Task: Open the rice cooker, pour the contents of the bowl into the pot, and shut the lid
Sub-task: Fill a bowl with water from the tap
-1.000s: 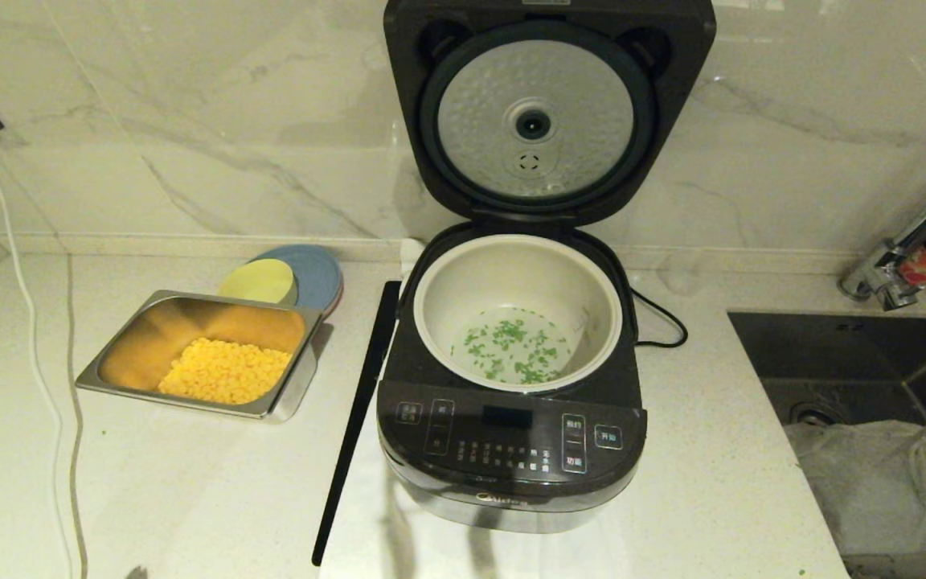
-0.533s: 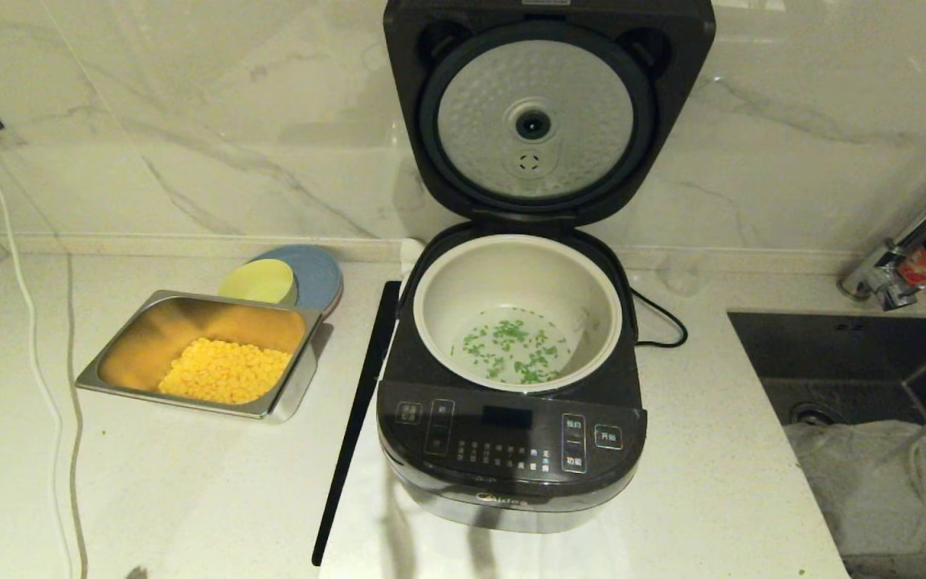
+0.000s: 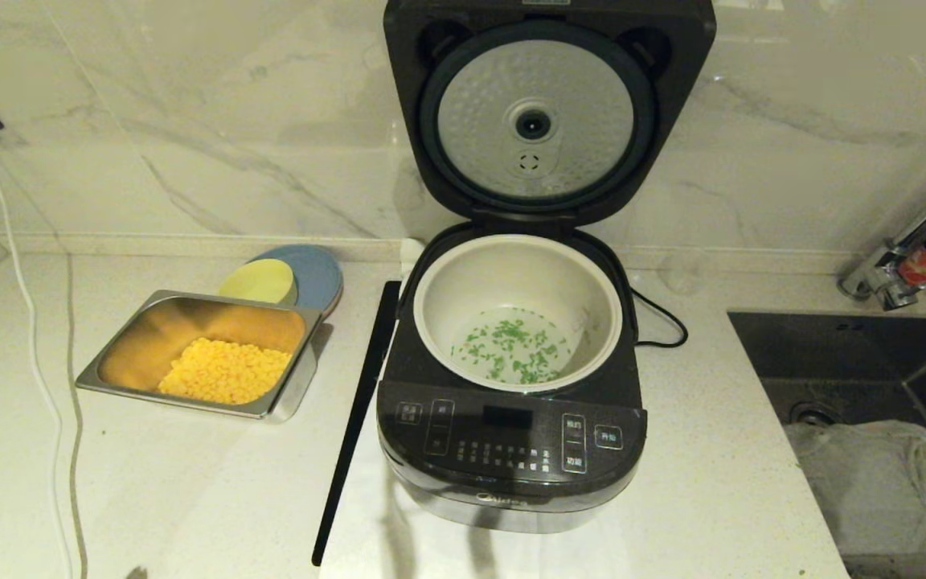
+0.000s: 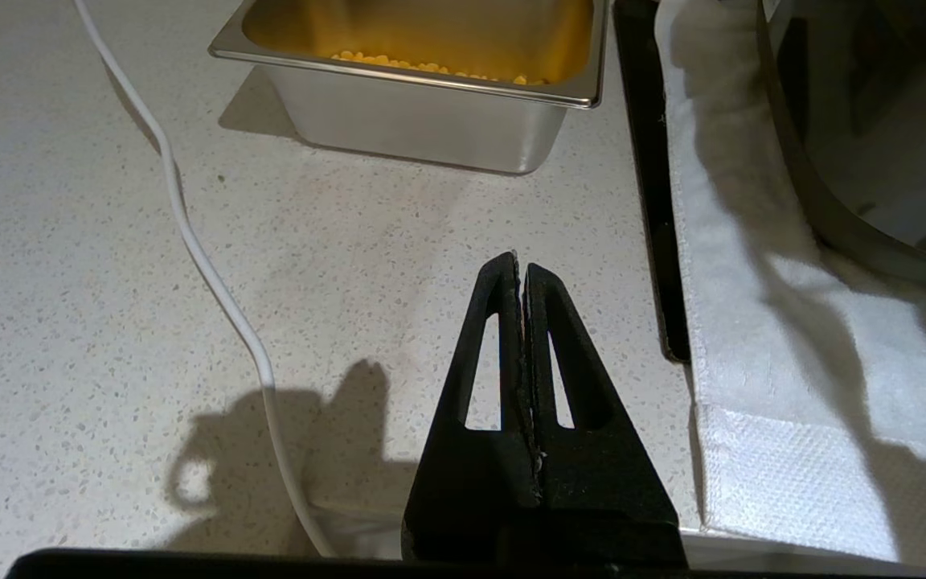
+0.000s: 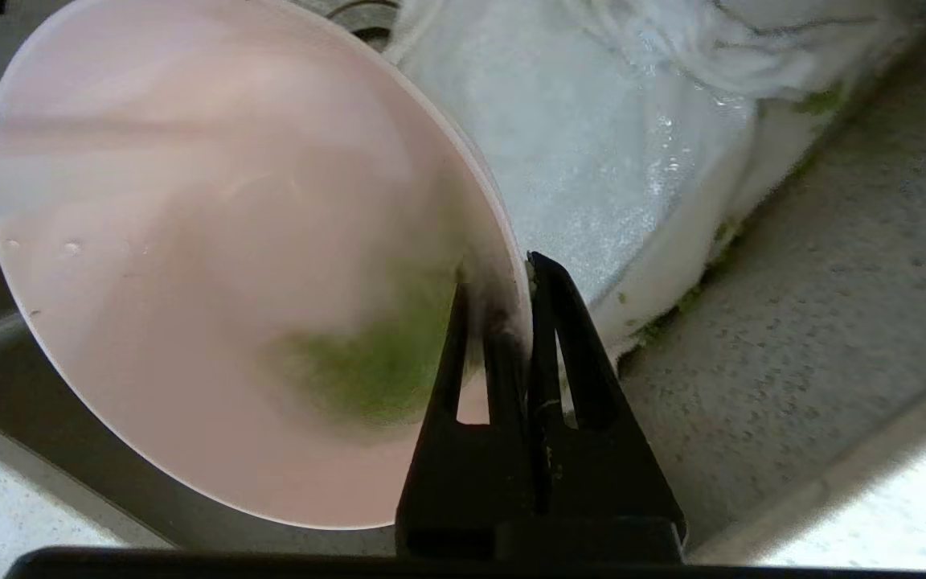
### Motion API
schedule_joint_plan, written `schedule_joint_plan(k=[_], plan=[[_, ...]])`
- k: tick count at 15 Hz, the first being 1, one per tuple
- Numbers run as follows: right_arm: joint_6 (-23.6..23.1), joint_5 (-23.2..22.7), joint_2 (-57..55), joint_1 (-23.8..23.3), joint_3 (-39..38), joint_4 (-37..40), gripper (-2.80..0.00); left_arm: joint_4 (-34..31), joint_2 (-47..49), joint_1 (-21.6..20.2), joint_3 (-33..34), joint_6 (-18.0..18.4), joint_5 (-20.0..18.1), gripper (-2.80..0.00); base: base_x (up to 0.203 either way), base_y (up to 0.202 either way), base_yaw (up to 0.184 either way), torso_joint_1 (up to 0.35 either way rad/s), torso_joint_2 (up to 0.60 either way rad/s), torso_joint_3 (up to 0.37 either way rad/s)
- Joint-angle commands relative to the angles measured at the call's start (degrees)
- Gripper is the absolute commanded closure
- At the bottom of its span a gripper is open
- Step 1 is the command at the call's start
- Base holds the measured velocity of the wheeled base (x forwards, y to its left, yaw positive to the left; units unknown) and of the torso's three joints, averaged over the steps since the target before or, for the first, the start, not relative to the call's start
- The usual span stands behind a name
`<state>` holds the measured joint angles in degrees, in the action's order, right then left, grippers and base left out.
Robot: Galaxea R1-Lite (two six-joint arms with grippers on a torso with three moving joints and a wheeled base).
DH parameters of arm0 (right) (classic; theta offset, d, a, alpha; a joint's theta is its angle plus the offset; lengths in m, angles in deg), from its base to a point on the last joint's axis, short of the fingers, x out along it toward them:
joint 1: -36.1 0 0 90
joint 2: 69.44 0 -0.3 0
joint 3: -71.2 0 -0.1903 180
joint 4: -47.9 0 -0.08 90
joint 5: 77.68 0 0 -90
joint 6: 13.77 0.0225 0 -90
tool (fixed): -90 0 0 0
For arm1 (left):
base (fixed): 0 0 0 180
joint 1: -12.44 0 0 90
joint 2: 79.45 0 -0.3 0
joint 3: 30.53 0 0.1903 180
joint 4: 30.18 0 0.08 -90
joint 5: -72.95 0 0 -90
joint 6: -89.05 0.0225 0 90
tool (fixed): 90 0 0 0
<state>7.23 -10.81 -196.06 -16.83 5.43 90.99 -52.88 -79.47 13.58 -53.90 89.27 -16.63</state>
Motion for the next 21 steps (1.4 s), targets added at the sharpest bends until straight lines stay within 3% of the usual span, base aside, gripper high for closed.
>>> schedule_joint_plan(k=[1, 8, 13, 18, 21], plan=[[1.1, 0.0, -0.6, 0.9, 1.4, 0.1, 0.00, 0.0, -0.1, 0.0, 0.5, 0.0, 0.0, 0.00, 0.000, 0.000, 0.000, 0.000, 0.00, 0.000], [2.2, 0.7, 0.3, 1.9, 1.7, 0.7, 0.00, 0.0, -0.1, 0.0, 0.5, 0.0, 0.0, 0.00, 0.000, 0.000, 0.000, 0.000, 0.00, 0.000], [0.3, 1.0, 6.7, 2.6, -6.2, 0.6, 0.00, 0.0, -0.1, 0.0, 0.5, 0.0, 0.0, 0.00, 0.000, 0.000, 0.000, 0.000, 0.00, 0.000], [-2.8, 1.0, 18.6, 8.6, -16.2, 0.8, 0.00, 0.0, -0.1, 0.0, 0.5, 0.0, 0.0, 0.00, 0.000, 0.000, 0.000, 0.000, 0.00, 0.000], [-2.9, 1.2, 26.2, 15.1, -20.7, 1.9, 0.00, 0.0, -0.1, 0.0, 0.5, 0.0, 0.0, 0.00, 0.000, 0.000, 0.000, 0.000, 0.00, 0.000]])
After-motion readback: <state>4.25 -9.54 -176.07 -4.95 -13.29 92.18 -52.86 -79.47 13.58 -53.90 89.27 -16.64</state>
